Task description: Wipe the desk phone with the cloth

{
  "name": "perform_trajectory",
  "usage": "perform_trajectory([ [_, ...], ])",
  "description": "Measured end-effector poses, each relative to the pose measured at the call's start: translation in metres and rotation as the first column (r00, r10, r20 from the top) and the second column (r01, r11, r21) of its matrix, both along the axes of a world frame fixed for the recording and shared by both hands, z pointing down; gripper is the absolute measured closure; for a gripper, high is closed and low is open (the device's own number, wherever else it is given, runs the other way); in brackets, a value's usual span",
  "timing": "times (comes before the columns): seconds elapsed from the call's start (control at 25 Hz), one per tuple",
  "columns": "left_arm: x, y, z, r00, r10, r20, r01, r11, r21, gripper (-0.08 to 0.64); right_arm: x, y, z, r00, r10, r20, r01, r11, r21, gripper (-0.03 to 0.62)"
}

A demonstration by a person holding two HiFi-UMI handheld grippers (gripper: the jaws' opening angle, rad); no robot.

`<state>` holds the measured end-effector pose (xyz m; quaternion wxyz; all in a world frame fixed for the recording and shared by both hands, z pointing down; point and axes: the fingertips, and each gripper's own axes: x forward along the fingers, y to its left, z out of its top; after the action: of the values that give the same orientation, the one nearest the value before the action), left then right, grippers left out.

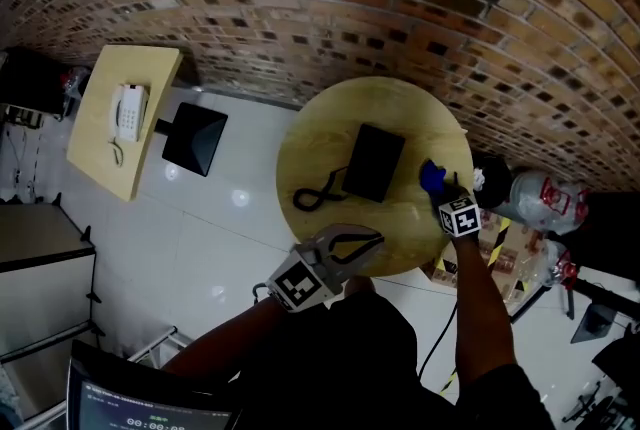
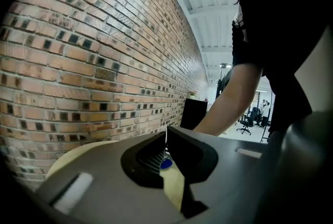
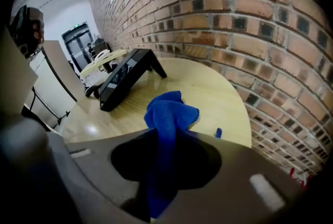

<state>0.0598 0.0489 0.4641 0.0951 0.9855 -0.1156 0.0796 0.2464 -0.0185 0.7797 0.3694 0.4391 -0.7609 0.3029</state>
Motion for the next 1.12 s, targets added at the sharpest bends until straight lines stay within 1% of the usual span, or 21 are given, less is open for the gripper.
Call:
perform_trajectory([
  [0.08, 0.002, 0.003, 0.001, 1.0, -0.002, 0.007, 0.002, 1.0, -0.002, 0.555, -0.001, 0.005, 0.006, 1.0, -0.008, -0.004, 0.007, 1.0, -0.013, 0.495],
  [0.2, 0.007, 0.004, 0.002, 1.0, -0.008, 0.005, 0.008, 1.0, -0.007, 0.554, 0.005, 0.003, 0.008, 0.999, 0.038, 0.031, -0.038, 0.999, -0.024, 0.492],
  [0.28, 0.007, 0.001, 0.004, 1.0, -0.013, 0.006, 0.013, 1.0, -0.011, 0.554, 0.003, 0.0, 0.009, 0.998, 0.04, 0.048, -0.038, 0.999, -0.03, 0.484],
  [0.44, 0.011, 0.004, 0.002, 1.0, -0.006, 0.01, 0.006, 1.0, -0.01, 0.554, 0.01, -0.002, 0.009, 0.999, 0.043, 0.032, -0.042, 0.999, -0.029, 0.423],
  [0.56, 0.014, 0.006, 0.003, 1.0, -0.002, 0.011, 0.002, 1.0, -0.01, 0.554, 0.019, -0.009, 0.011, 0.998, 0.062, 0.018, -0.062, 0.998, -0.016, 0.342],
  [0.68, 0.017, 0.006, 0.007, 1.0, 0.003, 0.014, -0.002, 1.0, -0.017, 0.554, 0.025, -0.012, 0.015, 0.998, 0.068, 0.014, -0.068, 0.997, -0.03, 0.283],
  [0.8, 0.018, 0.008, 0.005, 1.0, 0.002, 0.009, -0.002, 1.0, -0.018, 0.554, 0.026, -0.015, 0.012, 0.997, 0.075, 0.024, -0.074, 0.997, -0.035, 0.259],
  [0.88, 0.017, 0.007, 0.001, 1.0, -0.003, 0.002, 0.003, 1.0, -0.01, 0.554, 0.029, -0.02, 0.003, 0.996, 0.087, 0.028, -0.088, 0.996, 0.003, 0.258],
  [0.96, 0.013, 0.007, -0.003, 1.0, -0.007, -0.003, 0.007, 1.0, -0.004, 0.554, 0.029, -0.025, -0.015, 0.993, 0.105, 0.054, -0.109, 0.992, 0.068, 0.258],
  [1.04, 0.009, 0.005, -0.007, 1.0, -0.013, -0.01, 0.013, 1.0, 0.004, 0.554, 0.024, -0.028, -0.041, 0.99, 0.11, 0.088, -0.122, 0.983, 0.139, 0.258],
  [1.12, 0.003, 0.004, -0.012, 1.0, -0.011, -0.012, 0.011, 1.0, 0.02, 0.554, 0.011, -0.029, -0.077, 0.986, 0.098, 0.134, -0.126, 0.967, 0.222, 0.258],
])
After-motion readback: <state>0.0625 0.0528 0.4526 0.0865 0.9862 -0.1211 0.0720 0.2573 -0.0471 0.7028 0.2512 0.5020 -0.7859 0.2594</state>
